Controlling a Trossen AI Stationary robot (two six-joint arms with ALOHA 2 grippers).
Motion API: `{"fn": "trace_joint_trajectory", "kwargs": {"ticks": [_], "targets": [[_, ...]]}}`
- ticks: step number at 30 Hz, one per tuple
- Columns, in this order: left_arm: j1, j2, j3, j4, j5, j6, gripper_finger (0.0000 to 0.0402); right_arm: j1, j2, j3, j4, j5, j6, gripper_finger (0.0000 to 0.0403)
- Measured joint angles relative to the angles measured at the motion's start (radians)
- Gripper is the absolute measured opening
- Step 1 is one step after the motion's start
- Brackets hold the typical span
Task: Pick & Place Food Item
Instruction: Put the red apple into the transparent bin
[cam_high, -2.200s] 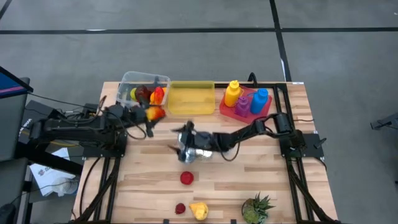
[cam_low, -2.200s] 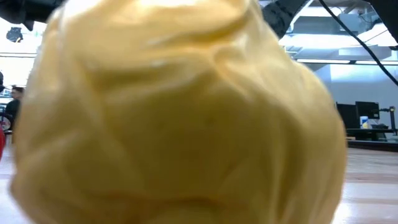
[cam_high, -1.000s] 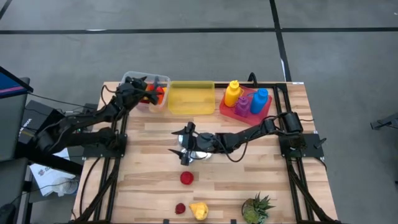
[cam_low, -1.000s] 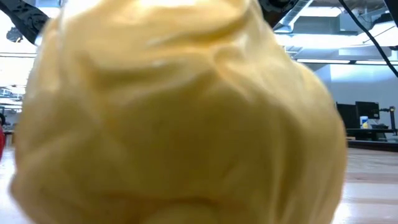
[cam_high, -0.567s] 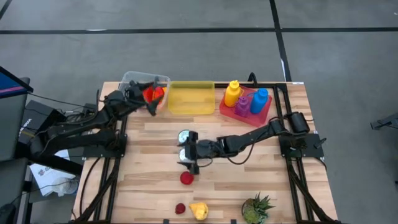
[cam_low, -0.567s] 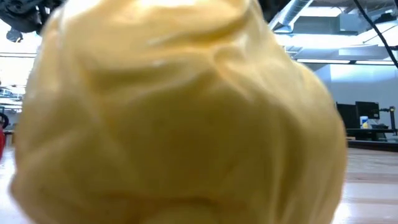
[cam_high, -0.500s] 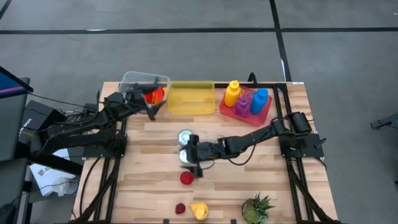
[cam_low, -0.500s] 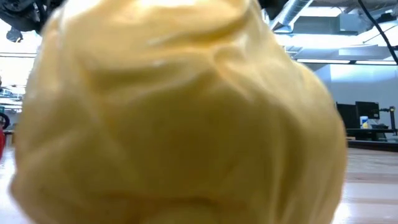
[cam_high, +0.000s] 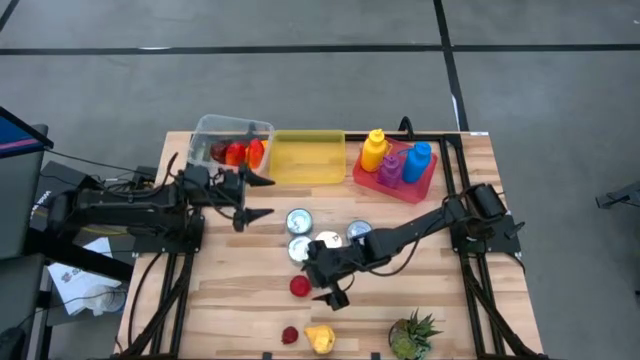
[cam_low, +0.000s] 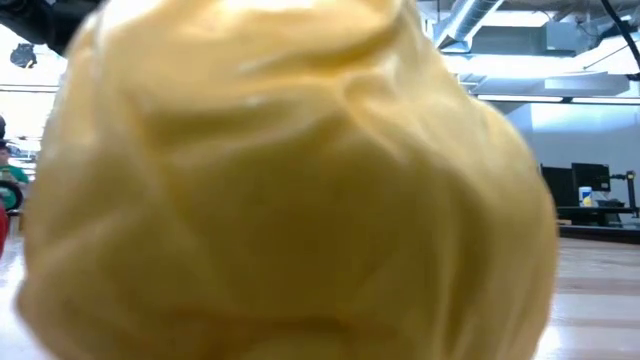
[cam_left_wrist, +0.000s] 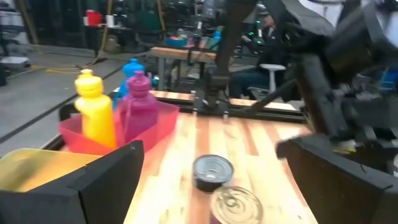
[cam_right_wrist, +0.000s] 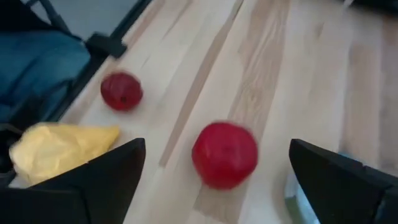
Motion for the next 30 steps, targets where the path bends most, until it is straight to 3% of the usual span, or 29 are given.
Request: {"fn": "trace_joint_trajectory", "kwargs": {"ticks": [9,20,22,24,30], "targets": [[-0.022,0.0,0.0,-0.017,-0.001,0.006,0.0389,-0.022,0.1,0.154,-0.183,-0.002,0.0,0.0395],[-0.021,-0.025,-0.001,-0.038,-0.002,0.016,0.0389,-0.025,0.311,0.385,-0.31,-0.063,-0.034,0.0396],[-0.021,-0.027,0.001,-0.028,-0.002,0.026,0.0389,-0.026,0.316,0.397,-0.376,-0.068,-0.034,0.0396],[-0.021,-0.027,0.0,-0.037,-0.002,0.027,0.0389,-0.026,0.339,0.41,-0.315,-0.079,-0.034,0.0396],[-0.02,-0.028,0.0,-0.033,-0.002,0.027,0.0389,-0.025,0.359,0.405,-0.367,-0.077,-0.023,0.0396]]}}
